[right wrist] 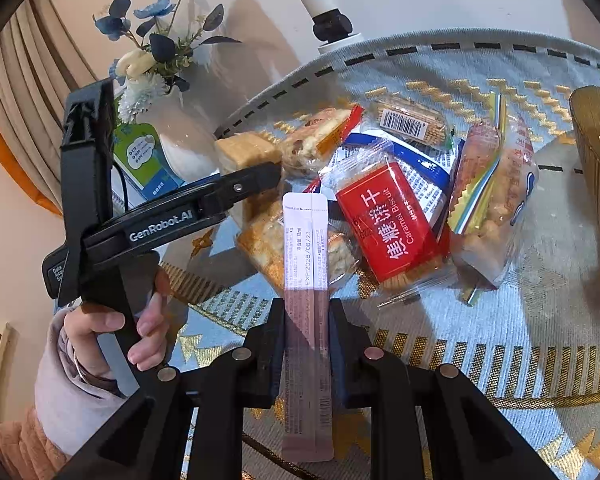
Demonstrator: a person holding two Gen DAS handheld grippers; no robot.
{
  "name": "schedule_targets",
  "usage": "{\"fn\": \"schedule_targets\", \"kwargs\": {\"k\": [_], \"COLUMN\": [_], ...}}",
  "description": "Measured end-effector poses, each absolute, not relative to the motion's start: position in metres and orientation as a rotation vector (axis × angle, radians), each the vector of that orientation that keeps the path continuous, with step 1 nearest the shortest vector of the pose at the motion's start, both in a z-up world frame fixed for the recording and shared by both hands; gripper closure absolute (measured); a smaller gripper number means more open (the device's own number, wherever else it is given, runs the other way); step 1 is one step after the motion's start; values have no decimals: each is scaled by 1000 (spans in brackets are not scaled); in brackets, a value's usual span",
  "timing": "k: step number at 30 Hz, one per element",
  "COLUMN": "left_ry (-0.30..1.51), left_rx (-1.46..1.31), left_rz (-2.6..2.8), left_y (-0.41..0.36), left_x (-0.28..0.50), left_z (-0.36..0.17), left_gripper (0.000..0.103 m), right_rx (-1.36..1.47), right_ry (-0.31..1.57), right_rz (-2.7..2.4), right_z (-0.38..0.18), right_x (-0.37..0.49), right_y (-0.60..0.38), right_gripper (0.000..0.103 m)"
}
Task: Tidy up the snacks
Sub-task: 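Grasp the wrapped bread slice with the left gripper while the right grasps the pink stick pack, then carry the bread and stick pack into the amber glass bowl and open both grippers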
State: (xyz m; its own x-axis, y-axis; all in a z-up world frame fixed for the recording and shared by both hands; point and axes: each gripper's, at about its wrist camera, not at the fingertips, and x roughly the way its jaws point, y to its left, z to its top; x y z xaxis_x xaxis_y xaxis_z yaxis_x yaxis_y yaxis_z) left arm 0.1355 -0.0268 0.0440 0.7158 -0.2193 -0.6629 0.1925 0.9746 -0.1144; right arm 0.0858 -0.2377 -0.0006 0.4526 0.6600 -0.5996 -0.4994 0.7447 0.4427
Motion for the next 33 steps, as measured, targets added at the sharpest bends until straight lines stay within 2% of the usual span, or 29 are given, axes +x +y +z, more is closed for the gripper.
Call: {"fn": "schedule_targets", "kwargs": {"k": [2, 3, 4, 26, 29, 33], "left_ry": [751, 738, 727, 605, 660, 675], "left_rx": [-51, -68, -66, -46, -123, -152], "left_rz": [-226, -236, -232, -161, -120, -134], "left_y": [-25, -23, -23, -18, -9, -18], "left_x": [138, 136, 134, 115, 117, 109], "left_z": [41, 42, 43, 56, 57, 86], "left_gripper": [22, 40, 43, 47, 48, 48], "right_rx": [212, 211, 211, 313, 358, 426], "right_ry": [835, 835, 835, 730, 713, 680], "right_rz": [720, 719, 719, 745, 760, 770], "right_z": [-1, 0, 0, 14, 18, 38], "right_x": [86, 87, 87, 80, 80, 76], "right_y": [-237, -237, -236, -256, -264, -285], "right_gripper": [84, 84, 84, 84, 84, 84]}}
